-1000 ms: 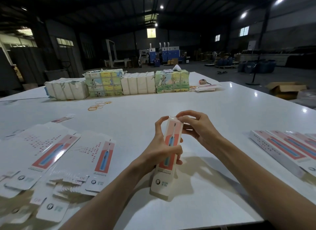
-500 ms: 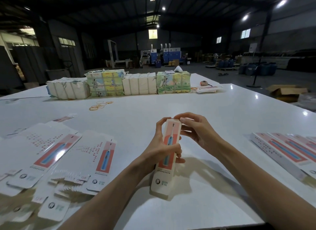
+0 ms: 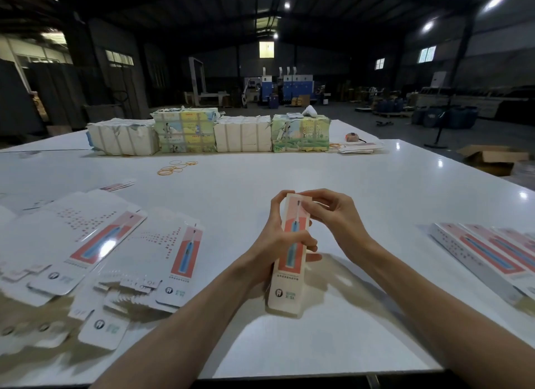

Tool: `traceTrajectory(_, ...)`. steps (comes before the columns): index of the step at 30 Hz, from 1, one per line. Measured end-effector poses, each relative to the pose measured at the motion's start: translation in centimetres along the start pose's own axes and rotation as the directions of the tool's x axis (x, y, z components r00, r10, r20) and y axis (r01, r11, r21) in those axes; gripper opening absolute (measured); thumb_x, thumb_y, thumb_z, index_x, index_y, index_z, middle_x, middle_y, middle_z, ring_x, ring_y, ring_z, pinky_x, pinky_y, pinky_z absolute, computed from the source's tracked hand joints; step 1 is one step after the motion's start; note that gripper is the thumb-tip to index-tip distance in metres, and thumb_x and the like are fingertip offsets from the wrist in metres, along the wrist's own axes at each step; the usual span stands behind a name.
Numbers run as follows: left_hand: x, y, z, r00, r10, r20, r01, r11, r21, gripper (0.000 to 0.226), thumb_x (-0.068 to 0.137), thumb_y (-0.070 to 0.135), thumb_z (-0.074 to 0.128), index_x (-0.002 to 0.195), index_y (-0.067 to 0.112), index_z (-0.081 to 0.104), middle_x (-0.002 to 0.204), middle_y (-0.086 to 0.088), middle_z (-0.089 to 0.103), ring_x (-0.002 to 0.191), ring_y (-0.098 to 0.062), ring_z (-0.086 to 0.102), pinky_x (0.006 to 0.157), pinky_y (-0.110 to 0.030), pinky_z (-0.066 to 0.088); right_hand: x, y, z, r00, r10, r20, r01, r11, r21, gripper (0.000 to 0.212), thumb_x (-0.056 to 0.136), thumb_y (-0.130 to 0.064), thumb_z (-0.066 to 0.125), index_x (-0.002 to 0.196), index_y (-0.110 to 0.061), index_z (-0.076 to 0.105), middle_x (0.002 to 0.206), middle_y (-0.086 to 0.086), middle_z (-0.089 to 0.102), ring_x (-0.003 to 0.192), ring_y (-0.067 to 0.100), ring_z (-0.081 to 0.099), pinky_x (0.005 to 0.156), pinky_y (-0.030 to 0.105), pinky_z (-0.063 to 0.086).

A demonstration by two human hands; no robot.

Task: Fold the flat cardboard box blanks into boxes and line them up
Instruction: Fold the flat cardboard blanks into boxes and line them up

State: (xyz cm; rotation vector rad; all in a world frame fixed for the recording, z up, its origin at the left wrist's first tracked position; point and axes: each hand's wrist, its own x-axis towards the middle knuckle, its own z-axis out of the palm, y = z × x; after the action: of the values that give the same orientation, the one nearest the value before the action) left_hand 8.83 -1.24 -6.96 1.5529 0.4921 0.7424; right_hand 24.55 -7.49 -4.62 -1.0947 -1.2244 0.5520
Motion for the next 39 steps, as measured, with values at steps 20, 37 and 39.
traceTrajectory(20, -0.2, 0.7, 0.4, 0.997, -0.037, -0.070, 0.024, 0.985, -0.173, 0.093, 0.087, 0.073, 0.057, 0.164, 0.046, 0.013, 0.156, -0.002, 0.051, 0.126, -0.023, 0.064, 0.094, -0.040, 0.060, -2.9, -1.5, 0.1, 0.982, -0.014, 0.188, 0.165, 0.540, -0.825, 0.053, 0.102, -0.047, 0.059, 0.145, -0.019, 0.047, 0.125, 0.006, 0.054, 0.115, 0.020, 0.048, 0.100, 0.034, 0.049)
traceTrajectory(37, -0.7, -0.7, 0.0, 0.982, 0.034, 0.185, -0.068, 0.981, 0.181, 0.025, 0.109, 0.018, 0.056, 0.117, 0.024, 0.079, 0.092, -0.007, 0.074, 0.081, -0.017, 0.068, 0.079, -0.022, 0.057, -10.8, -3.1, -18.1, 0.926, 0.095, -0.366, -0.339, -0.220, -0.915, 0.028, 0.109, -0.023, 0.043, 0.135, -0.017, 0.049, 0.137, 0.005, 0.055, 0.125, 0.023, 0.050, 0.108, 0.038, 0.041)
traceTrajectory(39, -0.8, -0.6, 0.0, 0.981, 0.024, 0.194, -0.064, 0.977, 0.202, 0.025, 0.108, 0.017, 0.056, 0.117, 0.024, 0.079, 0.092, -0.007, 0.074, 0.082, -0.016, 0.067, 0.080, -0.023, 0.057, -10.8, -3.4, -18.1, 0.912, 0.086, -0.400, -0.364, -0.278, -0.889, 0.031, 0.108, -0.020, 0.043, 0.139, -0.017, 0.048, 0.139, 0.006, 0.053, 0.129, 0.025, 0.049, 0.111, 0.039, 0.040)
